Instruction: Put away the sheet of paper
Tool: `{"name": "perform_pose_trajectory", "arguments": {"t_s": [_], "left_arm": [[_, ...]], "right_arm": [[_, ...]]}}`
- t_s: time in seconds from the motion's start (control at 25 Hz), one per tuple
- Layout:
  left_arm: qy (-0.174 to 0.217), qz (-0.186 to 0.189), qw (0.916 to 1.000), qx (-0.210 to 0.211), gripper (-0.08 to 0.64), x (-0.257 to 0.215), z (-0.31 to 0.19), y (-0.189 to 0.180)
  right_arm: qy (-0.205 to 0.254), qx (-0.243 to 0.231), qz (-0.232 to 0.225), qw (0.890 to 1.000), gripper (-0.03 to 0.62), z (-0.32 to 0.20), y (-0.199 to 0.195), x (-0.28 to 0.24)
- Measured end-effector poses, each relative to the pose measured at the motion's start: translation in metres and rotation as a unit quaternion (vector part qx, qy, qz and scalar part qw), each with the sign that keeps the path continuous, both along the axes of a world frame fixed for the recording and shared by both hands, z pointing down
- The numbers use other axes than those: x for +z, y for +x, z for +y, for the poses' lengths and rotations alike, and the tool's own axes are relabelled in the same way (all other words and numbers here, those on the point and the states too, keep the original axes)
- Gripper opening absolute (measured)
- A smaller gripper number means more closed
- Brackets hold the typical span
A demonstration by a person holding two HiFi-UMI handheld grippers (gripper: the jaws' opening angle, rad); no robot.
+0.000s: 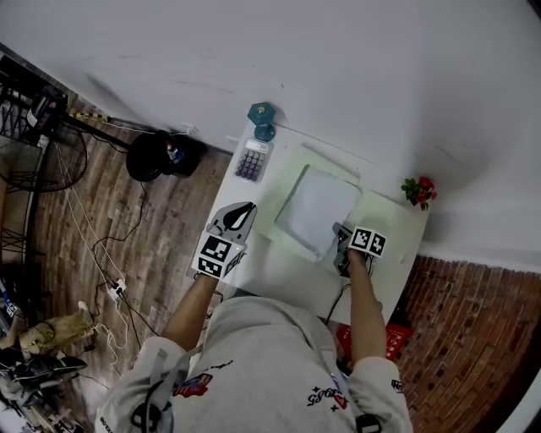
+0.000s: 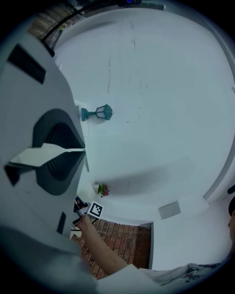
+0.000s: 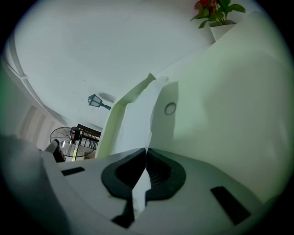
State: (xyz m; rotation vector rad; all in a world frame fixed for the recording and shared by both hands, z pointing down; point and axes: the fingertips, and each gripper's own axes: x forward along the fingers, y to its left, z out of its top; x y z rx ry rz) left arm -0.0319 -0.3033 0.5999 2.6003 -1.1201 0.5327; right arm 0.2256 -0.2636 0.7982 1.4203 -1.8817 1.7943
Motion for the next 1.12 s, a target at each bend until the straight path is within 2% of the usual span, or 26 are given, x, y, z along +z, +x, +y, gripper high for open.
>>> {"name": "perform_pose_trajectory", "arguments": {"t_s": [0.2,0.64,0.72,0.88,1.0,1.12], "left_arm": [[0.001,0.003,1.0,-0.001,0.034,-0.001,-0.001,-0.001],[0.002,-0.001,1.0,0.001,0.034,-0.001,-0.003,-0.003],[0.007,0.002,1.0,0.002,0.034,-0.002,-0.004,-0.003],[0.011,0.004,0.9999,0.003,0.034,-0.005,-0.004,-0.003],[0.005,0.003,1.0,0.007,0.034,-0.008,-0.003,0.0],[0.028,0.017,0.9994,0.012,0.034,-0.015,-0.008,0.007]], "right_arm": [[0.016,0.0,-0.014,1.0,0.009,-0.017,-0.015,-0.005],[0.034,-0.075,0.013,0.997,0.009,-0.042,-0.061,-0.006],[0.04,-0.09,0.028,0.995,0.034,-0.042,-0.066,-0.007],[0.049,-0.102,0.088,0.99,0.126,-0.036,-0.057,-0.009],[0.044,-0.091,0.135,0.986,0.14,-0.023,-0.036,-0.011],[0.051,-0.072,0.166,0.982,0.128,-0.008,-0.012,-0.018]]}}
